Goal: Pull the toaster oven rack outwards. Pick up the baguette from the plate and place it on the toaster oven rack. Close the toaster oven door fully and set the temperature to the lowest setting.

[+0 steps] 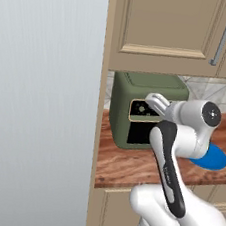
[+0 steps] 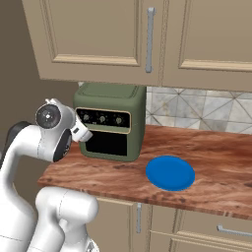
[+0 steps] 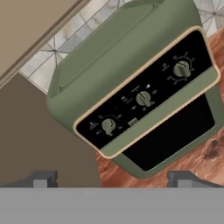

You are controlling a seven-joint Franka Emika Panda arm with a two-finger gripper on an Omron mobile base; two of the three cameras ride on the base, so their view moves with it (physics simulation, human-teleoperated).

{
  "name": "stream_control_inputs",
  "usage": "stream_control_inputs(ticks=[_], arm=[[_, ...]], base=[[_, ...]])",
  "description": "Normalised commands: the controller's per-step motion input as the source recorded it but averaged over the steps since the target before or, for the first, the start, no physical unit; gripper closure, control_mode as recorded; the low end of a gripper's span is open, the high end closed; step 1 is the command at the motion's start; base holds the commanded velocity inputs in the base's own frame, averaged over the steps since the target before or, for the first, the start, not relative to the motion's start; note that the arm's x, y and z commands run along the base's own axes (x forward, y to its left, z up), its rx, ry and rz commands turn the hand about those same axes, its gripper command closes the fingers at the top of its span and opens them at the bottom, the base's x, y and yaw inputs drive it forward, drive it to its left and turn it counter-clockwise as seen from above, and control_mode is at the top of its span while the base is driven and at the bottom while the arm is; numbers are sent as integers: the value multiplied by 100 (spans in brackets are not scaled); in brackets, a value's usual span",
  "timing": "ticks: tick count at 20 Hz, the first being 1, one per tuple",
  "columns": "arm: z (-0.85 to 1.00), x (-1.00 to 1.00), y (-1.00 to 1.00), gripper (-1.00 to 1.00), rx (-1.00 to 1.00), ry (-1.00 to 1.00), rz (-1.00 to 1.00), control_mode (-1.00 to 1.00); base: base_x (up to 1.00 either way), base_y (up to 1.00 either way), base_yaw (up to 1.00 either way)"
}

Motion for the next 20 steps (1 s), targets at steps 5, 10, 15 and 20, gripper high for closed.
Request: stream_control_inputs(ticks=[5,10,15,20], arm=[[-4,13,1,-100,0,0,0,-100],[0,2,0,-100,0,0,0,-100],[0,6,0,-100,0,0,0,-100],[0,4,0,-100,0,0,0,-100]], base=[[0,0,0],[0,0,0],[0,0,0],[0,0,0]])
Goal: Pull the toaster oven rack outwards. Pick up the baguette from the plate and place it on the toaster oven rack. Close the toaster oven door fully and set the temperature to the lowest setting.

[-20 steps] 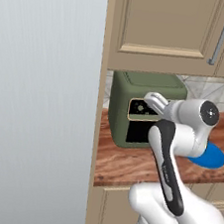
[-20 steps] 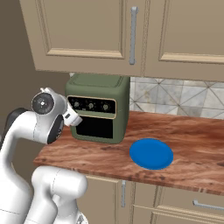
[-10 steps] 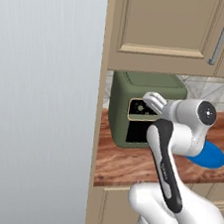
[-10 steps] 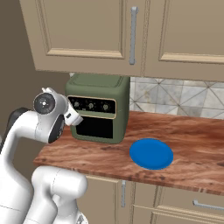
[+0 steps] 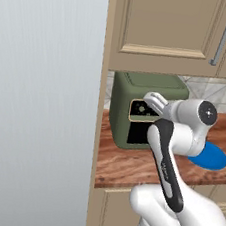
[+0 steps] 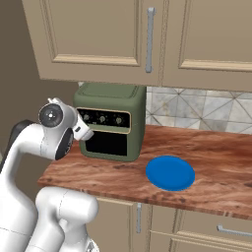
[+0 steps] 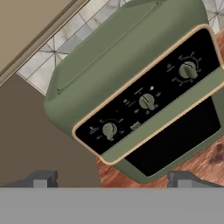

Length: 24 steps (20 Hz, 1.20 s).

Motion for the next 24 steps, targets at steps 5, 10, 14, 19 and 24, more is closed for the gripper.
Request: stream_control_inputs(ticks=[5,10,14,19,24], arm=[[0,1,0,-100,0,0,0,-100],[0,2,0,-100,0,0,0,-100],[0,4,0,-100,0,0,0,-100],[-2,14,0,-100,0,0,0,-100],[-2,15,0,-100,0,0,0,-100]], base=[[0,0,0],[0,0,0],[0,0,0],[0,0,0],[0,0,0]])
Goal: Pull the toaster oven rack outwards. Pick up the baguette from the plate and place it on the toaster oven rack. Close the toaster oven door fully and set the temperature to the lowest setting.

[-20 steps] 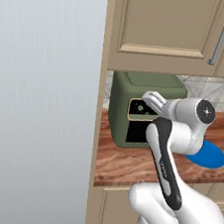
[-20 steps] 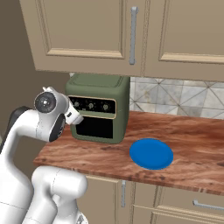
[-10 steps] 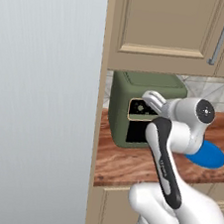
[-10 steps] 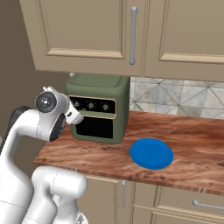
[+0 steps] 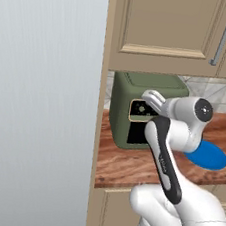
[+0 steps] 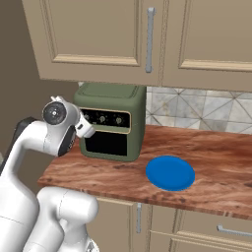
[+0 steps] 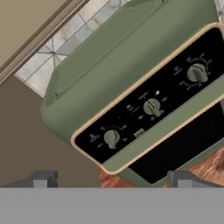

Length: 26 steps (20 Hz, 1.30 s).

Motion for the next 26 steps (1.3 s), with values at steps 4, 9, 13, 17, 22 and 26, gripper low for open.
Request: stream_control_inputs(ticks=[4,9,13,17,22,26], arm=[[-3,16,0,-100,0,0,0,-100],[-4,21,-1,-100,0,0,0,-100],[-4,22,-8,-100,0,0,0,-100],[-4,18,-13,-100,0,0,1,-100],[-6,11,-6,-100,0,0,1,-100],[-9,0,0,-100,0,-5,0,-100]], base=[[0,0,0],[0,0,0],[0,0,0],[0,0,0],[0,0,0],[0,0,0]])
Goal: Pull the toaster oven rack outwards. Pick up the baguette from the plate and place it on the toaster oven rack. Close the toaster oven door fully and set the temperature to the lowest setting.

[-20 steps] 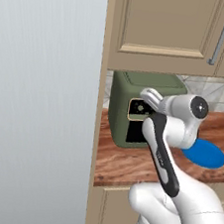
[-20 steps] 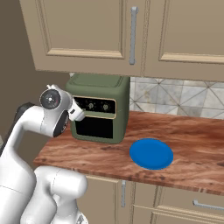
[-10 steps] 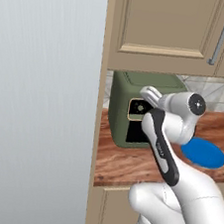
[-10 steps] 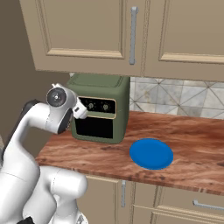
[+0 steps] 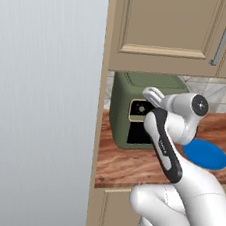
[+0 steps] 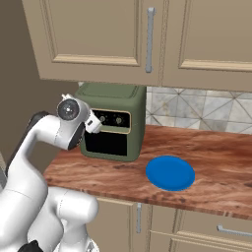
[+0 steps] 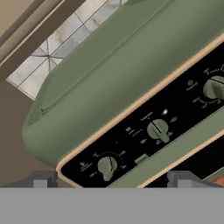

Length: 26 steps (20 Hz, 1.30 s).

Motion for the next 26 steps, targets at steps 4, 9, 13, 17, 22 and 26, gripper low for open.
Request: stream_control_inputs(ticks=[4,9,13,17,22,26], arm=[[-12,0,0,-100,0,-8,0,-100],[-10,13,0,-100,1,-2,0,-100],[-7,2,0,-100,1,-4,0,-100],[-4,0,0,-100,0,-4,0,-100],[-6,0,1,-100,0,-4,0,-100],[-12,0,1,-100,0,-6,0,-100]], base=[[0,0,0],[0,0,0],[0,0,0],[0,0,0],[0,0,0],[0,0,0]])
